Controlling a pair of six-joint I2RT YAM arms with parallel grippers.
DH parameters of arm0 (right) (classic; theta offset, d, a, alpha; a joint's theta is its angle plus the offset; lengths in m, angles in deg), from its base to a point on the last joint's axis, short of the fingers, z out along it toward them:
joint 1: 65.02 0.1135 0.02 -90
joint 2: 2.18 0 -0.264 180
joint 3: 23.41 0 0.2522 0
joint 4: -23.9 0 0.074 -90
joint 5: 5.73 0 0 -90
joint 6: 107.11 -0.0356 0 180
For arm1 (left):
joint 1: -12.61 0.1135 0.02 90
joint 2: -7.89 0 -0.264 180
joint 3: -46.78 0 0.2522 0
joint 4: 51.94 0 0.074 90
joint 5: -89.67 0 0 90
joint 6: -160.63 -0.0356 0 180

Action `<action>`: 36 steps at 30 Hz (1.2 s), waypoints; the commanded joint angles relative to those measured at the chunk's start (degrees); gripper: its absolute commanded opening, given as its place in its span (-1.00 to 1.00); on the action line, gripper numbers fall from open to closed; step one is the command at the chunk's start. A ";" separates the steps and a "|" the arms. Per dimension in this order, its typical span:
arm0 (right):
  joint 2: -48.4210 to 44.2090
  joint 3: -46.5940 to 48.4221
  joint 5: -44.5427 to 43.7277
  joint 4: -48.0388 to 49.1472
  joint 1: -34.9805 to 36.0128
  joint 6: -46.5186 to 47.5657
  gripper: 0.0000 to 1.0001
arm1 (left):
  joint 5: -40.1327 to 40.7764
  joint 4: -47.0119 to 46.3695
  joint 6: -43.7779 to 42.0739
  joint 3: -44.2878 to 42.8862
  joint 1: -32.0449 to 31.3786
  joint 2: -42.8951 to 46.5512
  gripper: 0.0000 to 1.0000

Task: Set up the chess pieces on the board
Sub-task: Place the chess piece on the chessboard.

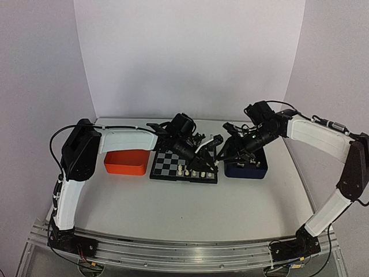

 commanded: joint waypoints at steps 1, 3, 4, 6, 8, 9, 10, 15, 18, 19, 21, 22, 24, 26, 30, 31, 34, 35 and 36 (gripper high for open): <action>0.14 -0.13 -3.98 4.65 0.75 -2.05 -0.13 | -0.94 -2.40 1.11 -2.35 -0.13 3.18 -1.00; -0.26 -1.17 -4.11 7.04 1.06 -3.01 -0.17 | -1.09 -3.03 1.42 -2.35 -0.10 3.10 -1.00; -0.36 -1.30 -4.50 7.35 1.19 -3.20 -0.19 | -1.13 -3.24 1.54 -2.39 -0.10 3.07 -1.00; -0.42 -1.47 -5.55 7.39 1.32 -3.29 -0.21 | -1.35 -3.53 1.70 -2.57 -0.12 3.00 -1.00; -0.18 -1.58 -5.32 7.37 1.36 -3.59 -0.23 | -1.43 -3.77 1.93 -2.68 -0.12 2.85 -1.00; 0.13 -1.56 -4.79 7.41 1.41 -3.66 -0.25 | -1.36 -3.96 2.15 -2.75 -0.13 2.78 -1.00; 0.37 -1.52 -4.31 7.40 1.47 -3.73 -0.27 | -1.37 -4.10 2.35 -2.89 -0.13 2.67 -1.00; 1.06 -1.46 -2.88 7.46 1.57 -4.03 -0.40 | -1.33 -4.54 3.11 -3.44 -0.13 2.37 -1.00; 1.19 -1.39 -2.10 7.50 1.69 -4.28 -0.52 | -1.10 -4.83 3.35 -3.40 -0.14 2.46 -1.00; 1.31 -1.32 -1.70 7.54 1.75 -4.42 -0.53 | -0.96 -4.98 3.47 -3.43 -0.13 2.47 -1.00; 1.63 -1.09 -0.99 7.60 1.93 -4.56 -0.59 | -0.96 -5.18 3.58 -3.43 -0.13 2.47 -1.00; 1.69 -1.05 -0.93 7.61 2.02 -4.59 -0.69 | -1.00 -5.23 3.64 -3.45 -0.13 2.47 -1.00; 1.66 -0.98 -0.90 7.55 2.08 -4.54 -0.89 | -0.85 -5.37 3.75 -3.43 -0.13 2.47 -1.00; 1.25 -1.10 -1.37 7.55 2.13 -4.48 -0.98 | -0.55 -5.48 3.90 -3.23 -0.13 2.55 -1.00; -0.20 -1.42 -3.20 7.58 2.21 -3.86 -1.00 | 0.49 -7.03 4.78 -1.65 -0.16 3.37 -0.86; -0.56 -1.59 -3.82 7.57 2.23 -3.65 -1.00 | 1.13 -7.70 5.28 -0.78 -0.13 3.91 -0.61; -1.95 -2.09 -6.52 7.67 2.24 -2.93 -1.00 | 3.71 -10.59 7.19 2.44 -0.04 5.71 0.31; -2.42 -2.16 -7.42 7.73 2.21 -2.67 -1.00 | 4.48 -11.01 7.39 3.57 0.01 6.54 0.73; -2.89 -2.17 -8.15 7.79 2.18 -2.40 -1.00 | 5.21 -11.28 7.66 4.64 0.05 7.41 0.97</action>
